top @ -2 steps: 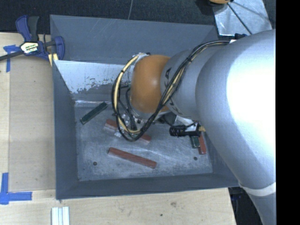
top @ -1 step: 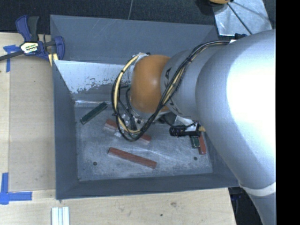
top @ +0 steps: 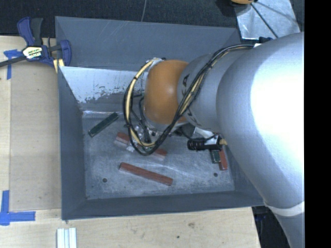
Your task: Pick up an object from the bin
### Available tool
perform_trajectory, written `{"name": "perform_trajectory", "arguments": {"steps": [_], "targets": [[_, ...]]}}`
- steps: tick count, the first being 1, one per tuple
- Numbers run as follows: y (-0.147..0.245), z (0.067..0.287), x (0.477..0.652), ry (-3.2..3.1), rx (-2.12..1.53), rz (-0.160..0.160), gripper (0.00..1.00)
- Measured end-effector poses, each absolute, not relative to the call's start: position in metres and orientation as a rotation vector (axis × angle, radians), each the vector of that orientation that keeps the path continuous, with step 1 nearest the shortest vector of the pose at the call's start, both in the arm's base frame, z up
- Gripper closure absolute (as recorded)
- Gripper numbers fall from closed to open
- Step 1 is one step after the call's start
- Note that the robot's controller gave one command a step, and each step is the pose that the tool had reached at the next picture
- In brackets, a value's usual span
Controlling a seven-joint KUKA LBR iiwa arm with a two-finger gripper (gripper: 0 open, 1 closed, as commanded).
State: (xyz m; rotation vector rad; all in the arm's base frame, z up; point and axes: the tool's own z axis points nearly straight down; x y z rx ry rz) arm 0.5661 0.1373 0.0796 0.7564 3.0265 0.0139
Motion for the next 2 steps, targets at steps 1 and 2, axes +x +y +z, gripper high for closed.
{"name": "perform_trajectory", "arguments": {"steps": [1, 2], "targets": [[0.137, 0.086, 0.562, 3.046, 0.76, 0.001, 1.0], [0.136, 0.105, 0.561, 3.051, 0.76, -0.003, 1.0]]}}
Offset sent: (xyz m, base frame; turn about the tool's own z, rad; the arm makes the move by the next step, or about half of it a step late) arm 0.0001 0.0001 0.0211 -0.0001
